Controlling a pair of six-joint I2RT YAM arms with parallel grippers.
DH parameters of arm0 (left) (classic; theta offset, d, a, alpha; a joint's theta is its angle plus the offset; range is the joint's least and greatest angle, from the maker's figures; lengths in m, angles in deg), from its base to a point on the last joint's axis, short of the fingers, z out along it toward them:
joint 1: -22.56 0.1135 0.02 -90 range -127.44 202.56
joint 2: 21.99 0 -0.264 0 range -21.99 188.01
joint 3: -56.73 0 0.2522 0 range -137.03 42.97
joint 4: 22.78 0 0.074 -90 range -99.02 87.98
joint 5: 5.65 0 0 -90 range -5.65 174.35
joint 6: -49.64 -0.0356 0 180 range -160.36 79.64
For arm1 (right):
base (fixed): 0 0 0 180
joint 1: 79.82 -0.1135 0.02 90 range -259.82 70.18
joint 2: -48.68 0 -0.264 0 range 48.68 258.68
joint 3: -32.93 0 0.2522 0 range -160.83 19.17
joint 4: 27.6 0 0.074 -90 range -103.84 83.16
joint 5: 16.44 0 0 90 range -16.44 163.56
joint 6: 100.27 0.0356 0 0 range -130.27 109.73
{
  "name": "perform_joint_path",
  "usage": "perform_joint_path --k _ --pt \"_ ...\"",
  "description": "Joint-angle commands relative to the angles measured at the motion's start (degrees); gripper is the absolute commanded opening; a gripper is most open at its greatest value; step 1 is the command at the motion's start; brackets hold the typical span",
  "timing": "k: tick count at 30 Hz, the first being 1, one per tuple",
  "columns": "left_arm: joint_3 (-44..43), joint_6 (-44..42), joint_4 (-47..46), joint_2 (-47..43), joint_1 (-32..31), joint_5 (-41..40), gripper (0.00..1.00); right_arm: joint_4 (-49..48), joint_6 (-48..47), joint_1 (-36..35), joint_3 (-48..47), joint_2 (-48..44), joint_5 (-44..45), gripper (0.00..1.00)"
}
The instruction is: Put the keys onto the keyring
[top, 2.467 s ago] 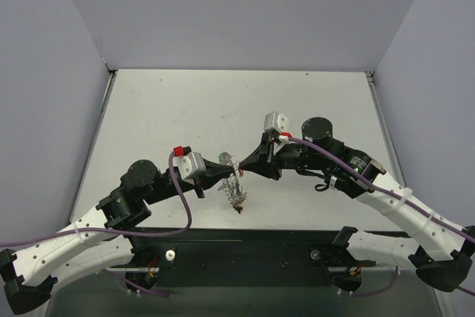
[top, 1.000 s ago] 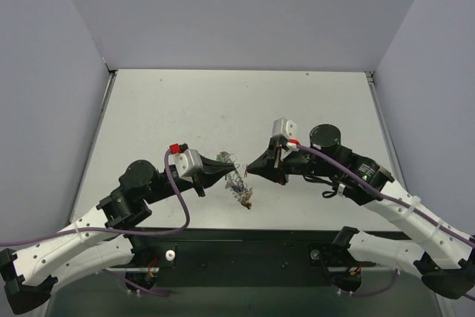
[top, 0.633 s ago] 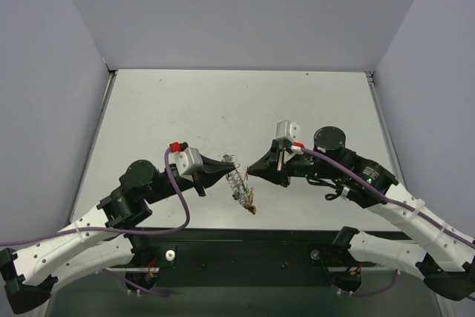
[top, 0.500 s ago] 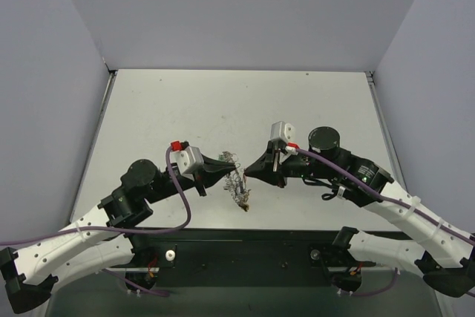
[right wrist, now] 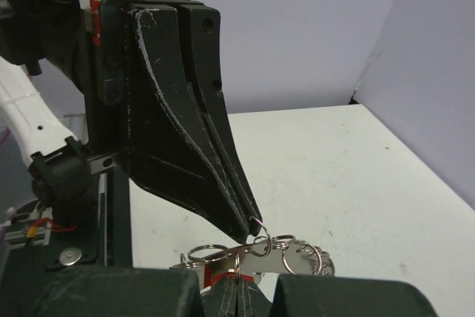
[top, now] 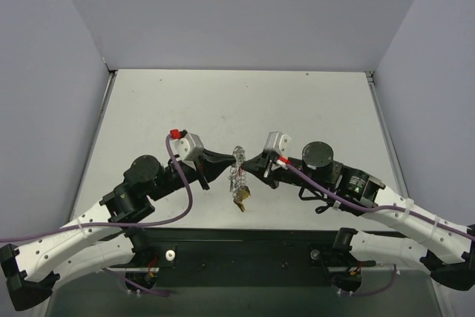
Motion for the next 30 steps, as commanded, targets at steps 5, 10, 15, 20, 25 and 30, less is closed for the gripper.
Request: perform_joint_path --k 5,10,15,20,25,30 --pt "-4.1 4.8 -4.5 -1.3 -0.1 -3.1 0.0 -11.7 -3.2 -2.7 2.6 -2.3 10.8 0.0" --pt "-4.1 5.4 -4.7 -1.1 0.0 -2.7 0.0 -12.7 -3.9 -2.7 1.9 -1.6 10.7 0.0" --pt "-4.1 5.3 -4.9 -1.4 0.0 -2.3 0.0 -12.5 -3.8 -3.0 1.3 -0.1 10.8 0.0" --pt "-3.9 5.4 -5.3 -1.7 0.0 -2.4 0.0 -11.6 -3.8 -3.1 0.5 0.6 10.3 0.0" --pt "-3.7 5.2 -5.6 -1.7 0.0 -2.5 0.0 -10.9 -3.8 -3.3 0.2 0.6 10.1 0.0" --pt "-3.4 4.6 -5.2 -1.5 0.0 -3.8 0.0 -11.0 -3.9 -3.4 0.2 -0.1 9.5 0.0"
